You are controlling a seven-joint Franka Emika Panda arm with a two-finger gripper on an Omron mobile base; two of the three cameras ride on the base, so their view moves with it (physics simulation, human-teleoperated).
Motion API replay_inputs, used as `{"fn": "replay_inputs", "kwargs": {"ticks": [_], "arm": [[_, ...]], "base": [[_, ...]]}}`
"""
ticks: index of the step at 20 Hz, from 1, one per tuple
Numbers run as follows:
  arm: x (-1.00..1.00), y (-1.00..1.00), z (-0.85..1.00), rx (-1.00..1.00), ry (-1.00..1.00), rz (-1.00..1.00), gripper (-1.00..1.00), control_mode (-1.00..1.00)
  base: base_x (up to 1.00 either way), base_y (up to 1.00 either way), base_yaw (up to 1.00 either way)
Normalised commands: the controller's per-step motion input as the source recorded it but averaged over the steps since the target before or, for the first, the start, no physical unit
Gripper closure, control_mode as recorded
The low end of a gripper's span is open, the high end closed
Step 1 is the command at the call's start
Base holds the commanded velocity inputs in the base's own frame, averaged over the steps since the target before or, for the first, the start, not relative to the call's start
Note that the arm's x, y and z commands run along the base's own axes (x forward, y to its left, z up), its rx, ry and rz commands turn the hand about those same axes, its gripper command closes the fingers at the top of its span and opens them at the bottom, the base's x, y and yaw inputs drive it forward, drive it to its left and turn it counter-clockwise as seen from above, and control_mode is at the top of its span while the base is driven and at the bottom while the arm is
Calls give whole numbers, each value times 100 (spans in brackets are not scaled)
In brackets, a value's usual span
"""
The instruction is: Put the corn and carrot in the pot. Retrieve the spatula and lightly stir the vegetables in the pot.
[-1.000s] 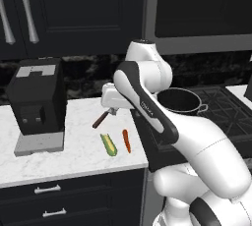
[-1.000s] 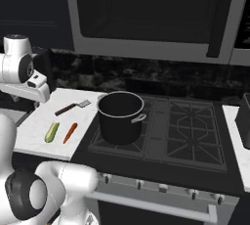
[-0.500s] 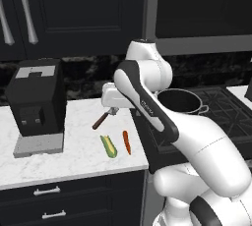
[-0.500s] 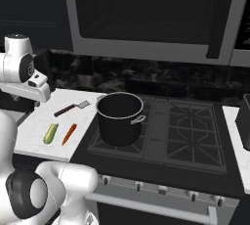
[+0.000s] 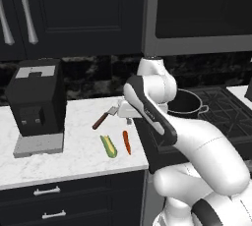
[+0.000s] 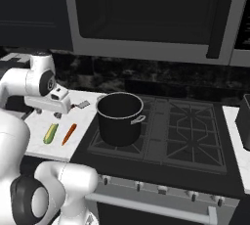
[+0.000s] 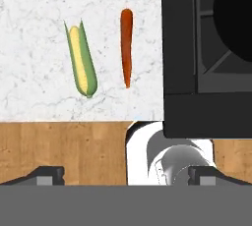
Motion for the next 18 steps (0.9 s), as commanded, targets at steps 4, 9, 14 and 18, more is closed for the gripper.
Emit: {"fn": "replay_inputs", "kwargs": {"ticks": [4, 9, 14, 18], "arm": [[81, 0, -94, -12, 0, -3, -100, -100], [57, -1, -58, -2, 2, 0, -100, -100], [48, 0, -47, 0, 1, 0, -100, -100], [48, 0, -58, 0, -1, 0, -100, -100]], "base": [[0, 0, 0], [0, 0, 0], [0, 0, 0], [0, 0, 0]]}}
